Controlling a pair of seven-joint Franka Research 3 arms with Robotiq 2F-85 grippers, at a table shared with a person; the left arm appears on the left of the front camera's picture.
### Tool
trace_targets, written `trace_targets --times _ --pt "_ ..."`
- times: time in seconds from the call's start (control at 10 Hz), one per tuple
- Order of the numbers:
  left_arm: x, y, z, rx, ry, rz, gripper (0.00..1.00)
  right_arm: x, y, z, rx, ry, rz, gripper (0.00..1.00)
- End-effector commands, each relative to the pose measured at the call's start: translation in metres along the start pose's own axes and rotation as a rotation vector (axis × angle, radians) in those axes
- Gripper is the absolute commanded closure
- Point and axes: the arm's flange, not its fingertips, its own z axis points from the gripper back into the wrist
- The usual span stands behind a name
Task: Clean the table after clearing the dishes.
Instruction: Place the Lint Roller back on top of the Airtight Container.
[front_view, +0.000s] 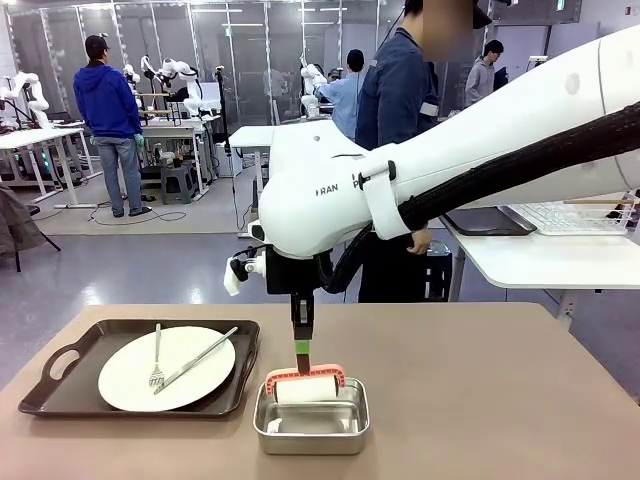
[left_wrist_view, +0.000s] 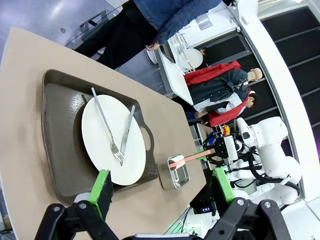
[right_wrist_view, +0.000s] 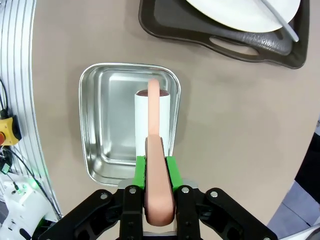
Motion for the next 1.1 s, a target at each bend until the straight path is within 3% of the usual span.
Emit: trace_targets --times 0.0,0.3,0.8,0.9,1.0 --pt "-0.002 -0.001 0.003 -0.006 0.005 -0.004 0.00 0.003 -0.005 -0.010 0.062 -0.016 -0.079 0.79" --pt "-0.002 -0.001 0.003 -0.006 0.005 -0.004 0.00 -0.008 -0.026 -0.032 0.052 -0.075 -0.178 0.79" --pt "-0.002 -0.001 0.003 -0.006 0.005 -0.004 0.00 -0.022 -0.036 -0.037 0.081 -0.132 -0.124 0.79" --pt "-0.002 -0.001 0.003 -0.006 0.005 -0.004 0.00 -0.023 -0.036 -0.033 0.068 -0.124 -0.128 0.71" --pt "-0.002 -0.001 0.003 -0.006 0.005 -0.004 0.00 -0.023 -0.036 -0.031 0.056 -0.117 -0.131 0.46"
